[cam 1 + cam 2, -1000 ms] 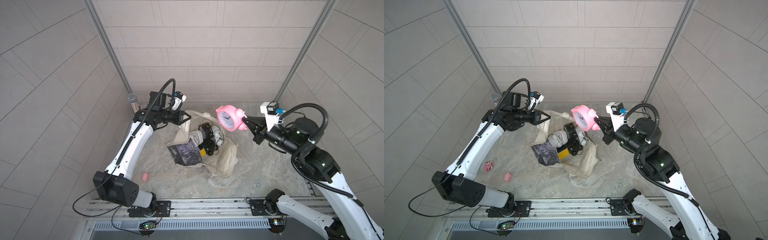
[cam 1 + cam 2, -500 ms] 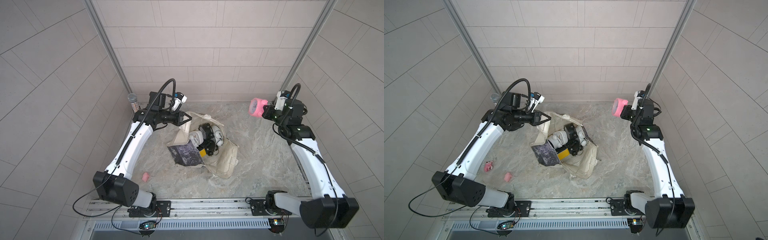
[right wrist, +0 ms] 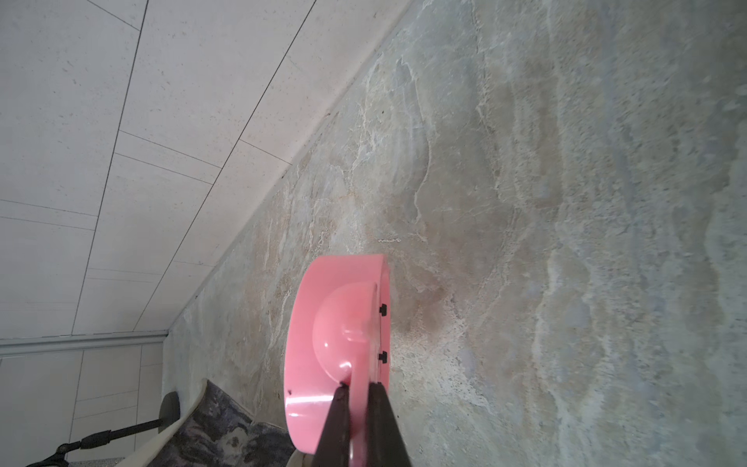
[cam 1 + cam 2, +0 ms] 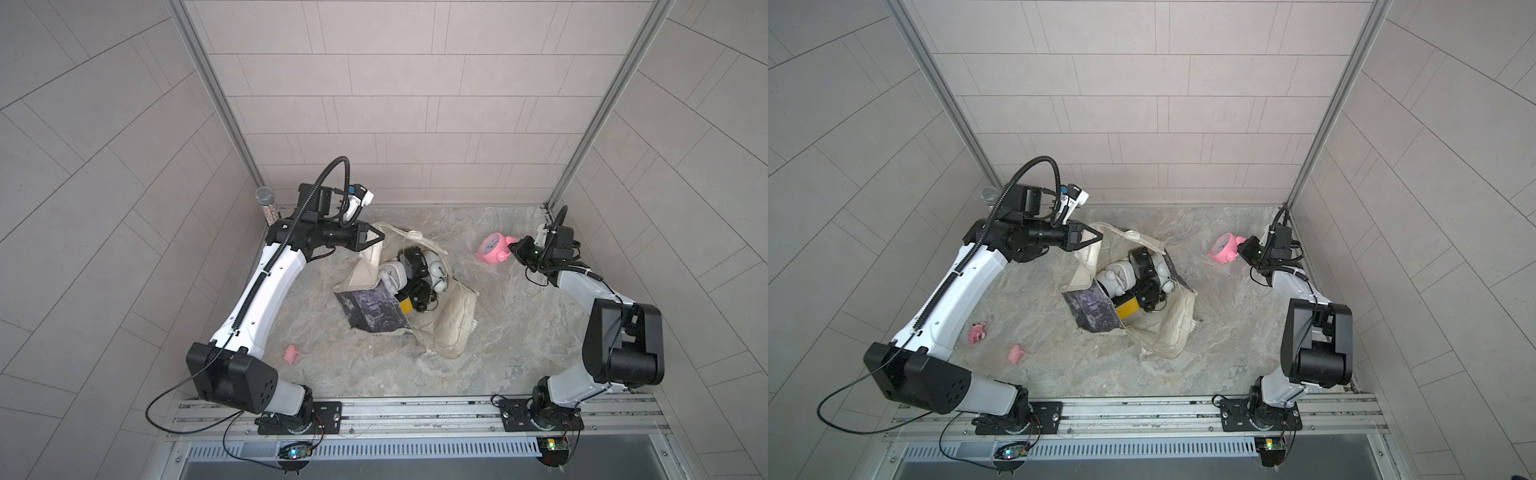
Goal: Take the alarm clock out of the canvas bag
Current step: Place the alarm at the center of the board.
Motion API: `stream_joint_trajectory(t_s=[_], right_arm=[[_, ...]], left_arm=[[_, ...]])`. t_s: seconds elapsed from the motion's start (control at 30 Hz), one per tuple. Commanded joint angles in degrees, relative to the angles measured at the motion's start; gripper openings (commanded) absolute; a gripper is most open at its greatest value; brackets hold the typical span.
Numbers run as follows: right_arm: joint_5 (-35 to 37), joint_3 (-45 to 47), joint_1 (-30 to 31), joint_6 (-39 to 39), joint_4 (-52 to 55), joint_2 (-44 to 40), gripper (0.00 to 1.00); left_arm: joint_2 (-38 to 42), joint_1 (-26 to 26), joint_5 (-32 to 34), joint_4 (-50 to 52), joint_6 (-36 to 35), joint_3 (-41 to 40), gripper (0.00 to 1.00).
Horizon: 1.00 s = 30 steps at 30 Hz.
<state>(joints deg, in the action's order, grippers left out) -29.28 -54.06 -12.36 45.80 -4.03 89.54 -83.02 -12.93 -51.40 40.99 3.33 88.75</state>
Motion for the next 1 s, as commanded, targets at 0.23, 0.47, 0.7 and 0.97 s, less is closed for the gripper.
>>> stream_joint_trajectory(t_s=[0.23, 0.47, 0.7, 0.97], right_arm=[[-0.33, 3.74, -2.96, 5.16, -7.78, 2.78, 0.00], [0.30, 6.20, -4.78, 5.08, -8.72, 4.81, 0.08], [-0.34, 6.93, -5.42, 4.91, -9.58, 7.36, 0.22], [-0.21, 6.96, -5.83, 4.23, -9.56, 9.31, 0.32]], left_arm=[[3.35, -0.09, -6.15, -8.85, 0.53, 0.58, 0.00], [3.19, -0.43, -6.44, -8.74, 0.53, 0.36, 0.00], [2.87, -0.82, -6.34, -8.65, 0.58, 0.37, 0.00], [2.14, -1.97, -5.49, -7.51, 0.23, 0.63, 0.00]])
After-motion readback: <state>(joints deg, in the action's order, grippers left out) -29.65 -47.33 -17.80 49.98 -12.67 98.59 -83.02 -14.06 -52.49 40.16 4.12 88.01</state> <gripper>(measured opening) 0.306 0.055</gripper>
